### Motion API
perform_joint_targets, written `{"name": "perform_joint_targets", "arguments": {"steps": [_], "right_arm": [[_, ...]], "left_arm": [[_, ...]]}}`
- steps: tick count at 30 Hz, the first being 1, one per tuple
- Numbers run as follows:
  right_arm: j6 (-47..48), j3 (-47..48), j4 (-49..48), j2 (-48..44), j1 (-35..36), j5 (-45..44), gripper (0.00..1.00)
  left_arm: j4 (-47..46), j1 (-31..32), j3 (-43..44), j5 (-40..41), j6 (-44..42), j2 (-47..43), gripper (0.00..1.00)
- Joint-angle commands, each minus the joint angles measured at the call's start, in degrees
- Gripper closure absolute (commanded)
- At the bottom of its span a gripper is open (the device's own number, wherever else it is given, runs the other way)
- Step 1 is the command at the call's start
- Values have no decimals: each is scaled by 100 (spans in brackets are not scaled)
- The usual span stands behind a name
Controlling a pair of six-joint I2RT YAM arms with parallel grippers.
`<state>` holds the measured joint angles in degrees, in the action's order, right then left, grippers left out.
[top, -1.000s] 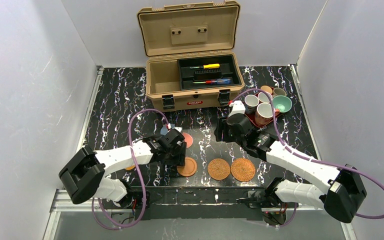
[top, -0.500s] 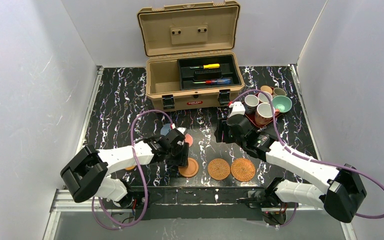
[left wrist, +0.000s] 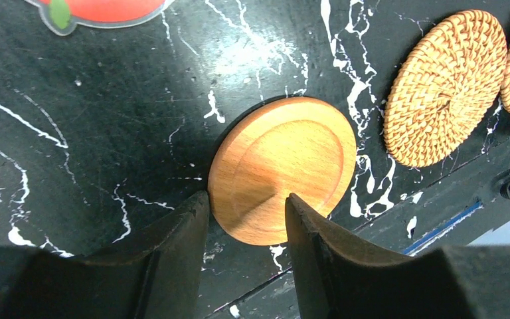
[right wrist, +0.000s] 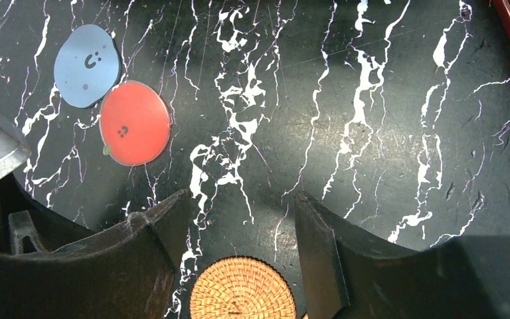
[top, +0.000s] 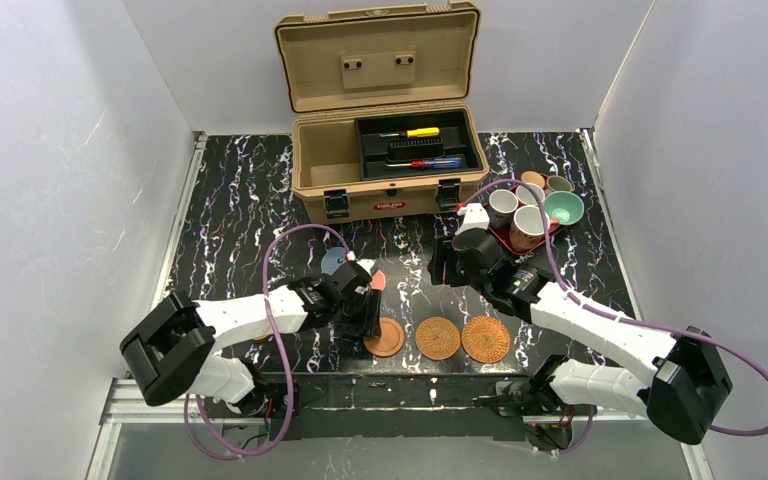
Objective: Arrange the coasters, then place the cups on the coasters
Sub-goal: Move the coaster to the corner of the board.
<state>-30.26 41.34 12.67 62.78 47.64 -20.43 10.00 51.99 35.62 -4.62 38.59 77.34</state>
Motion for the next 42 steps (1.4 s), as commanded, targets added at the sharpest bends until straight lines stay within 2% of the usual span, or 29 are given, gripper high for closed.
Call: {"name": "perform_joint_targets", "arguments": {"steps": [1, 42], "right_arm": [[-52, -38, -229, 23, -18, 6, 33], [-59, -104, -352, 131, -26, 47, 33]], "left_arm": [[107, 141, 32, -84, -25, 169, 56], [540, 857, 206, 382, -48, 407, 60]]}}
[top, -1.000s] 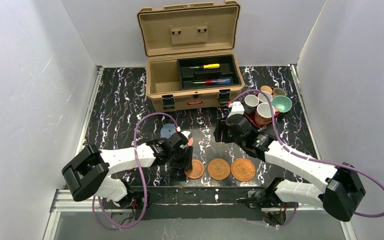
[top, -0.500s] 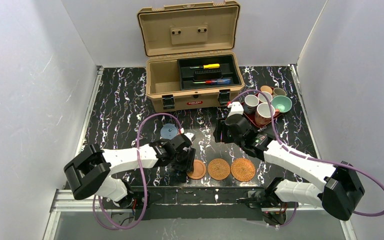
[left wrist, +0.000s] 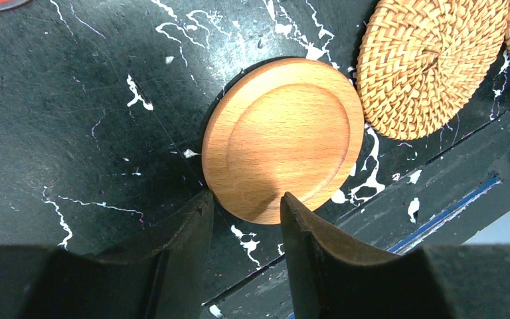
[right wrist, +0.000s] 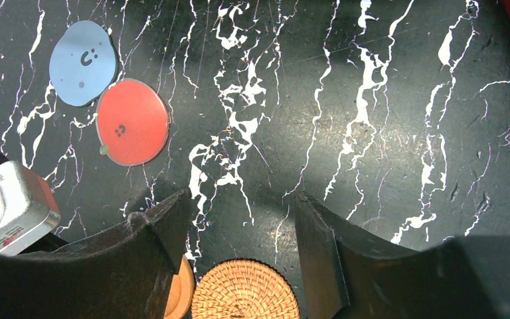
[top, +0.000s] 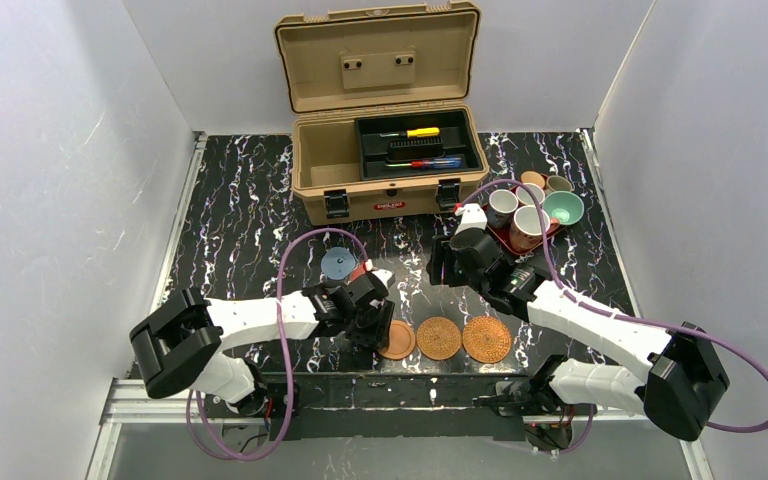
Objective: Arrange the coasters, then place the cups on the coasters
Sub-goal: Move the coaster to the corner of the board.
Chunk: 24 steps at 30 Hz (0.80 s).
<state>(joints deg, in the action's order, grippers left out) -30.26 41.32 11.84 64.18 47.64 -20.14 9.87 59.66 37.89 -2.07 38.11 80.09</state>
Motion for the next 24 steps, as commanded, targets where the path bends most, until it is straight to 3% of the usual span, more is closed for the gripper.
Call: {"name": "perform_joint_targets", "arguments": {"steps": [1, 10, 15, 24], "right_arm": [[-65, -101, -269, -10, -26, 19, 33], [-59, -122, -260, -59, -26, -16, 33], [-50, -140, -269, -113, -26, -25, 32], [26, -16, -61, -251, -26, -72, 32]], "left_arm": [[566, 94, -12, 127, 3, 127, 60], [621, 169, -48, 362, 78, -37, 59], [809, 169, -42, 723, 359, -336, 37], [1454, -103, 840, 1178, -51, -687, 16]]}}
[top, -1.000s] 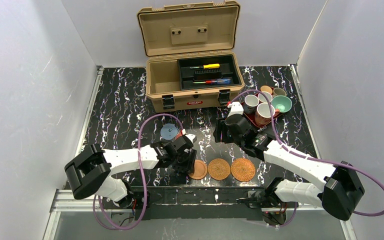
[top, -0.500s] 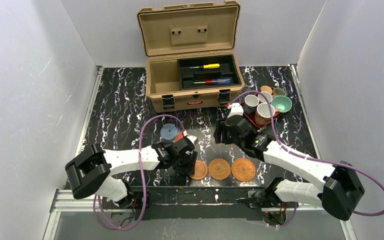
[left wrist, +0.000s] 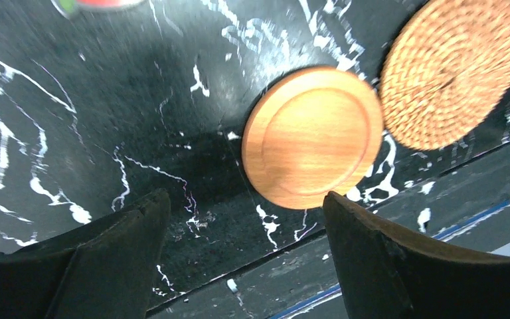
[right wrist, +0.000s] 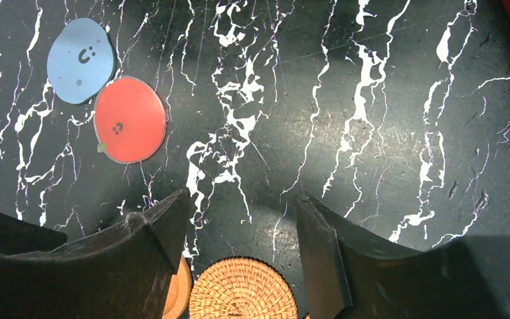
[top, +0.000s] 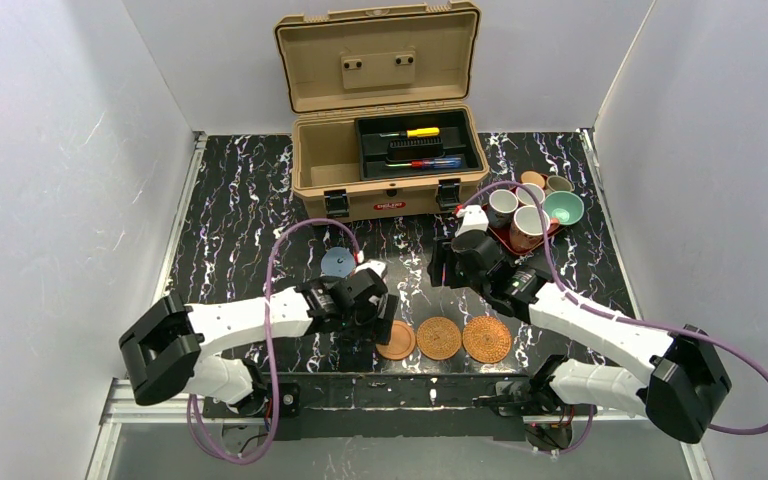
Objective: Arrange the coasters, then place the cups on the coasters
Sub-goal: Move the coaster to the corner of the board, then move the coaster to the center of the board.
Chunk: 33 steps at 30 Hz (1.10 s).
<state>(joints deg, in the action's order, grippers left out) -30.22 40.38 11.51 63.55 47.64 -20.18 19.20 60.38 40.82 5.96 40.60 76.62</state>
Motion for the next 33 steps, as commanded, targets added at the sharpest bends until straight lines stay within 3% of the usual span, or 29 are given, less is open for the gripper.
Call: {"name": "perform_joint_targets", "arguments": {"steps": [1, 6, 15, 20, 23, 28, 33], "right_arm": [[32, 95, 7, -212, -26, -91, 32], [52, 94, 54, -376, -26, -99, 32], [699, 330, -86, -58, 117, 656, 33], [914, 709, -236, 527, 868, 201, 33], [861, 1058, -199, 1098, 1409, -411, 27], [781, 1528, -418, 2192, 1916, -805, 7], [1026, 2225, -503, 3225, 2011, -769, 2]], "left_arm": [[631, -267, 644, 375, -404, -412, 15], [1042, -1140, 874, 95, -1247, -899, 2], [1682, -3620, 1530, -1058, -2979, -1363, 2], [1102, -4521, 1603, -1375, -2760, -1211, 2], [824, -5246, 1576, -1724, -2635, -1208, 2], [954, -5429, 1477, -879, -2906, -1441, 2], [861, -5431, 1272, -695, -2971, -1713, 2]]}}
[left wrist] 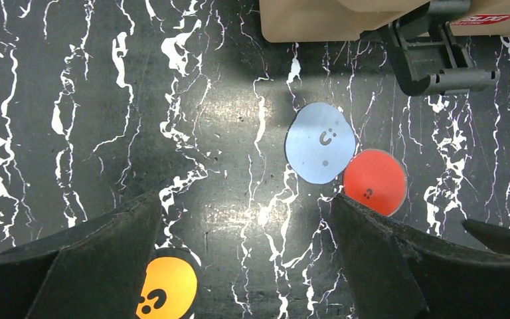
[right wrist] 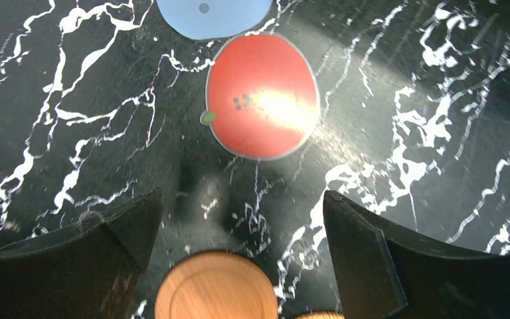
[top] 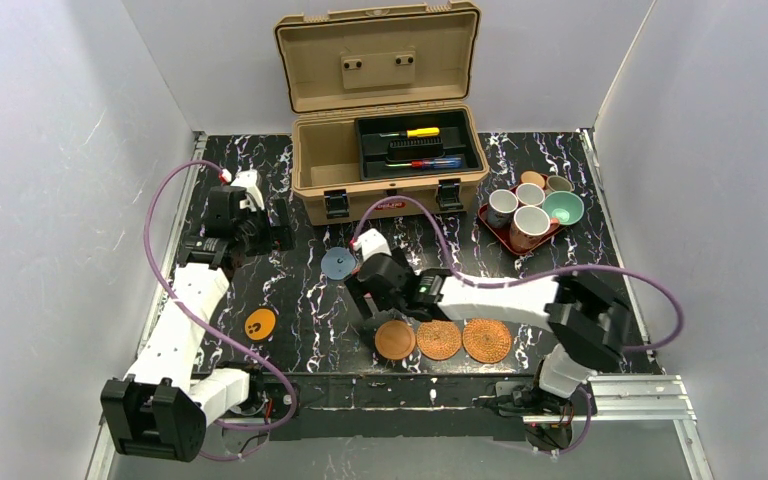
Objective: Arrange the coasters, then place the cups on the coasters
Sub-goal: Move the coaster to the center of the board.
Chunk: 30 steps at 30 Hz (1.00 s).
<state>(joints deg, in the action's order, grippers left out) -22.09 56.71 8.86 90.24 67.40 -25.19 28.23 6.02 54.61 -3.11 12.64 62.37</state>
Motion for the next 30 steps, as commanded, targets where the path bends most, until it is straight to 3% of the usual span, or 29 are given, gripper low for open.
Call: {"name": "perform_joint_targets", "arguments": {"steps": [1, 8, 14, 30], "right_arm": [[306, 740, -230, 729, 37, -261, 2], [675, 1568, -36, 1701, -42, -83, 2], [622, 1726, -204, 2105, -273, 378, 1], [1229, 2054, -359, 2500, -708, 1000, 2]], "left_arm": [[-26, 9, -96, 209, -180, -276, 2], [48, 4, -12, 232, -226, -212, 2], [35, 4, -19, 128, -235, -288, 2], [7, 4, -21, -53, -261, -225, 2]]}}
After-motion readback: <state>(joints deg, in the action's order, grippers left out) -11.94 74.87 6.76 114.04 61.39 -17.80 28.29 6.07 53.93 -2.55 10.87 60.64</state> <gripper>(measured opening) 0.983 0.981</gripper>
